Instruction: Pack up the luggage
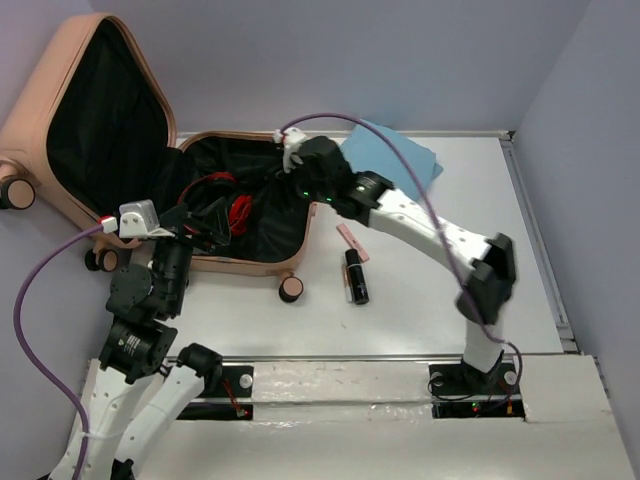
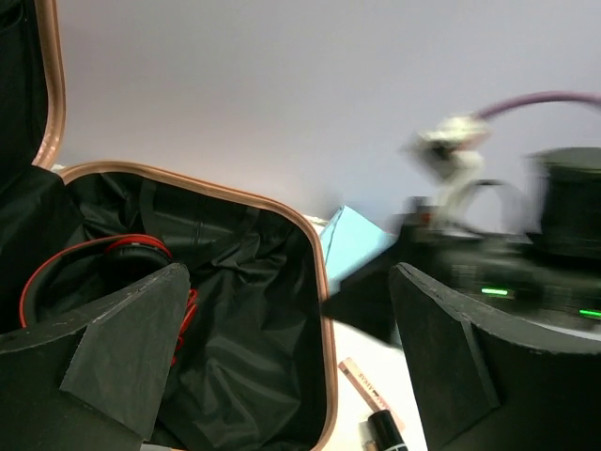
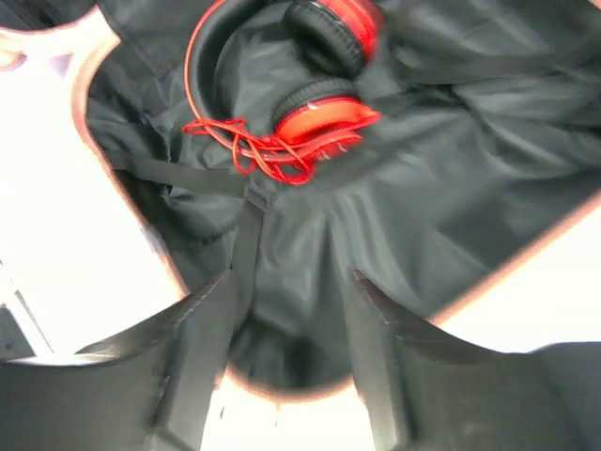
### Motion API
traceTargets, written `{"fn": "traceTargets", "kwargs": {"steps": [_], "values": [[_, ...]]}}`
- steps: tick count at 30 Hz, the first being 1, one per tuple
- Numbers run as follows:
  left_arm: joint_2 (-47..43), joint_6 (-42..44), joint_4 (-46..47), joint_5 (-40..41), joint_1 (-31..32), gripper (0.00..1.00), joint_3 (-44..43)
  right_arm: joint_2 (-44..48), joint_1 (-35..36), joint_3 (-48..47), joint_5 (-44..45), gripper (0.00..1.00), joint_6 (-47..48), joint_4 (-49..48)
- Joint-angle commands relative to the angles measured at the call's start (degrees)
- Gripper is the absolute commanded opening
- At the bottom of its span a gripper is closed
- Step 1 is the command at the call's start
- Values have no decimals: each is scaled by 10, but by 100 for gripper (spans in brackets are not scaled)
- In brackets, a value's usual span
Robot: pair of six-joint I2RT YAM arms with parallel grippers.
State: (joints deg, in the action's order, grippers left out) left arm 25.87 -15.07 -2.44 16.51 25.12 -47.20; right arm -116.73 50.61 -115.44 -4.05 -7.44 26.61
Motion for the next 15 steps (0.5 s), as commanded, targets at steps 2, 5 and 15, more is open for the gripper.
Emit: {"fn": "traceTargets", "kwargs": {"steps": [2, 5, 15], "values": [[8, -4, 35, -17, 0, 99, 10, 192, -21, 265, 128, 41, -24, -32], [22, -3, 39, -35, 1, 99, 11, 271, -27, 415, 165, 45, -77, -9], [82, -3, 36, -96, 0, 99, 5, 335, -27, 604, 117, 76, -211, -38]]}}
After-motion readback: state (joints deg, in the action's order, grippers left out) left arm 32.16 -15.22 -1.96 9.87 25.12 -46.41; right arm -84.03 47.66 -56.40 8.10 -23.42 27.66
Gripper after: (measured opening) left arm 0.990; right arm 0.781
